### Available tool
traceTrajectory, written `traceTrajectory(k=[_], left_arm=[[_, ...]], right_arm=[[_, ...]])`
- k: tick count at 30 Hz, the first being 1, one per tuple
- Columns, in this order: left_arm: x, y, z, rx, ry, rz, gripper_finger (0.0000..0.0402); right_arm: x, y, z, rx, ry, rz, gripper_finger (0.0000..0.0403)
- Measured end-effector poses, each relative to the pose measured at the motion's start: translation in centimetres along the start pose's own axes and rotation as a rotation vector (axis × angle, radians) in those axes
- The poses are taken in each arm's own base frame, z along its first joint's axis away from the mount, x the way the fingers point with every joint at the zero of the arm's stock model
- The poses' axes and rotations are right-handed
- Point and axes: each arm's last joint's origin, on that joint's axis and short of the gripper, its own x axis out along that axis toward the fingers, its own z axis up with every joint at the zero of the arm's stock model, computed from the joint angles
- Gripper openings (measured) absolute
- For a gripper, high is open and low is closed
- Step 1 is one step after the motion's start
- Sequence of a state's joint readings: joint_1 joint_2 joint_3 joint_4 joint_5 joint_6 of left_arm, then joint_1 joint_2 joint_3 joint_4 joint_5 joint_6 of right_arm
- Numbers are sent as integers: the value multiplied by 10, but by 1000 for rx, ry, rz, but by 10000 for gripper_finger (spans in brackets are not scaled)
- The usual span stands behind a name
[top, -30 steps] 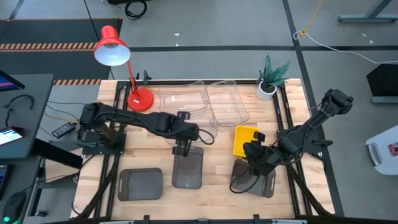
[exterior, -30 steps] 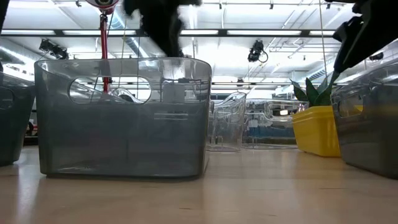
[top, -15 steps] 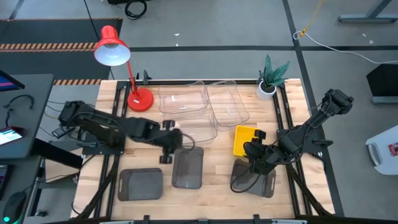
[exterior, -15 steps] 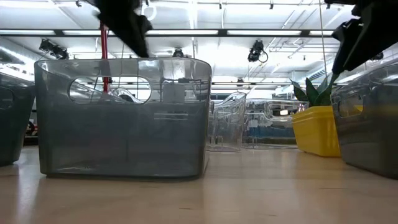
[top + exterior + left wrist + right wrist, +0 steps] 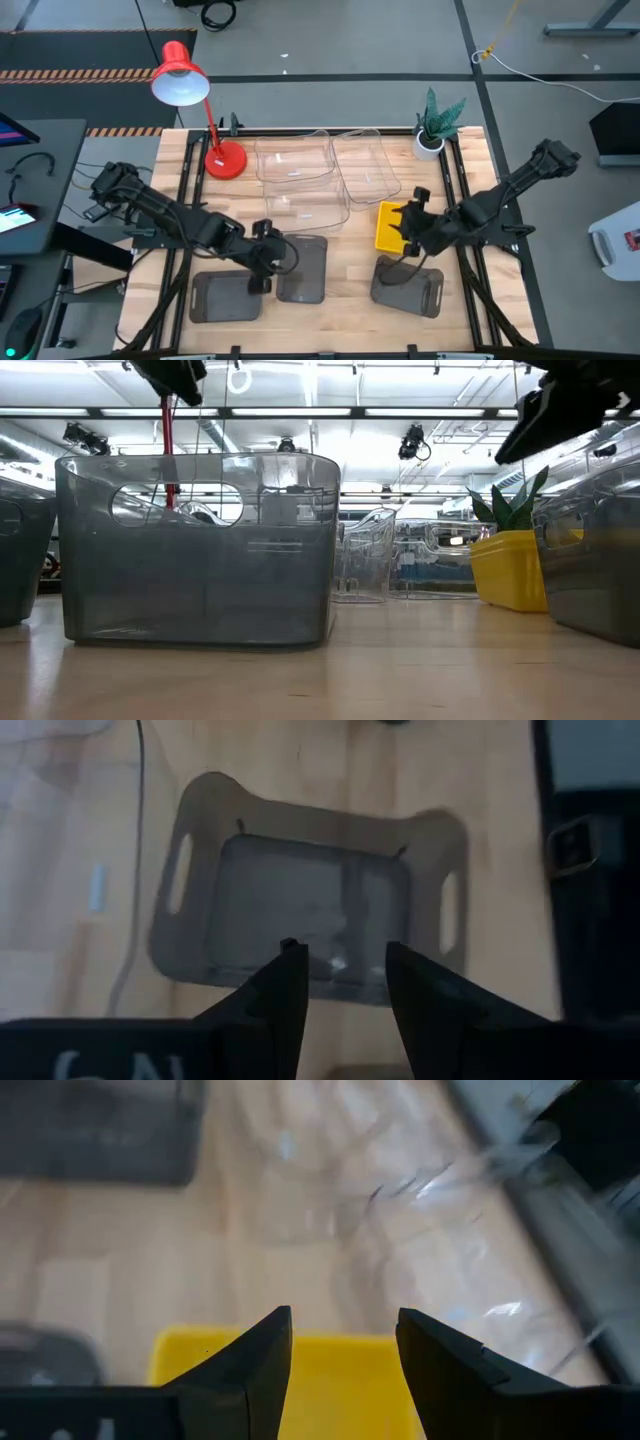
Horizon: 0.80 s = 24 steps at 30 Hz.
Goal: Stack baskets by color
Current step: Adjust the left black bin
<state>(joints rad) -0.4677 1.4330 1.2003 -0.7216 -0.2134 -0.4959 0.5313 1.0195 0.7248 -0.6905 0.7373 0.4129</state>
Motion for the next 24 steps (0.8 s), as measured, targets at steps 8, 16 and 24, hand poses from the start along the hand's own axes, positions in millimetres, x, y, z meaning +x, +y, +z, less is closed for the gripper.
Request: traceTrajectory(k=[8, 16, 24], left_arm=[[-3, -14, 2, -169, -67, -69, 142], [-10, -29, -6, -325, 17, -149, 141], [-18, -19, -43, -440, 343, 81, 141]], right_arm=[[-10, -20, 10, 14, -254, -83, 185], [-11, -23, 16, -29, -316, -75, 184], [-9, -28, 25, -61, -362, -107, 183]])
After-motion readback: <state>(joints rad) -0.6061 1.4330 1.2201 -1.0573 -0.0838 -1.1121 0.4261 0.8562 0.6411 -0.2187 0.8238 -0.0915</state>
